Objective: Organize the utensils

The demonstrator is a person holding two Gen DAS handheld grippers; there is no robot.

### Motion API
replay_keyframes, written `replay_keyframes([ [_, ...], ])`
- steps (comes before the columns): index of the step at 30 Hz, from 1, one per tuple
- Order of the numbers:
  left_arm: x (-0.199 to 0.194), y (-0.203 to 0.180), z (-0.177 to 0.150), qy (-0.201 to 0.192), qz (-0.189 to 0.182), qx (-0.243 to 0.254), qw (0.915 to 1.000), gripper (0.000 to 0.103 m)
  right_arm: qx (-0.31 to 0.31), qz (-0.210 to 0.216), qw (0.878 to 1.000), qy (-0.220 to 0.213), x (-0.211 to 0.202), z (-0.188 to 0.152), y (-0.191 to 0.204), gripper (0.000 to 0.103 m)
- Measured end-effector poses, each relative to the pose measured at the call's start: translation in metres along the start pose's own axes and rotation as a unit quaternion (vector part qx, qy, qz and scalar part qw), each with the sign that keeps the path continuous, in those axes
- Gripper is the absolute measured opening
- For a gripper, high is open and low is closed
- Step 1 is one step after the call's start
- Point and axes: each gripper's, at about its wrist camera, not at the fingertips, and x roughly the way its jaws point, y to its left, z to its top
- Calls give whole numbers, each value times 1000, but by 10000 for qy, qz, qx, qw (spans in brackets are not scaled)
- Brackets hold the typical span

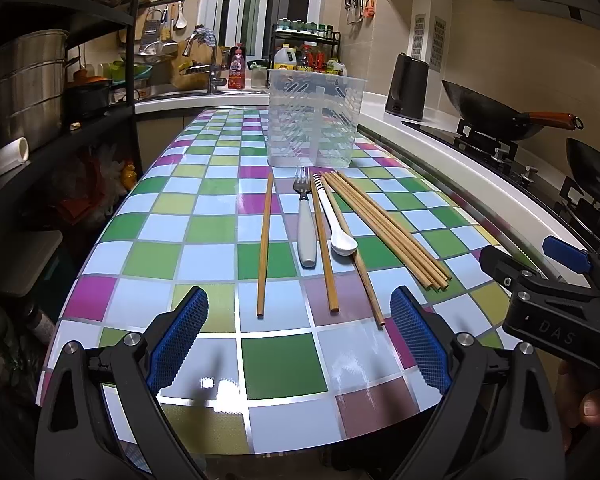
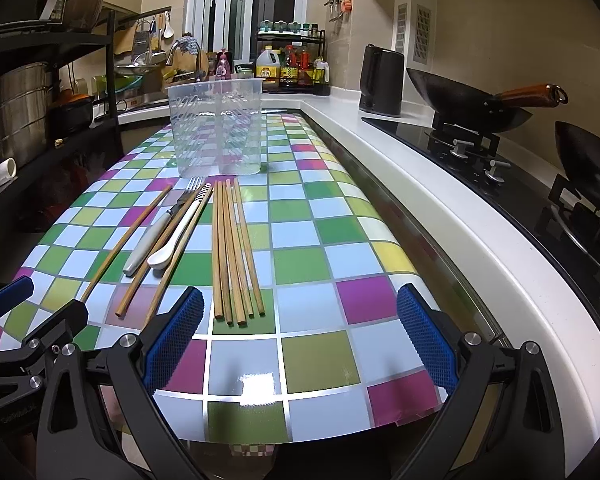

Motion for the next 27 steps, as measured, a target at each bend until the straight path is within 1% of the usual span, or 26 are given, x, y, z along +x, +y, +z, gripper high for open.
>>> replay_keyframes([
  [8, 0, 0, 0, 7, -8, -4, 10000, 90, 154, -38, 9999, -12, 0, 0, -6, 95],
  [24, 0, -1, 0, -14, -27, 6, 10000, 90, 99, 69, 9999, -30, -2, 0, -2, 94],
  [26, 0, -1, 0, -13, -29, 4, 10000, 89, 104, 97, 9999, -12, -2, 0, -2, 94],
  [27, 0, -2, 0, -4, -36, 3, 10000, 86, 110, 116, 9999, 7, -1, 0, -2, 94],
])
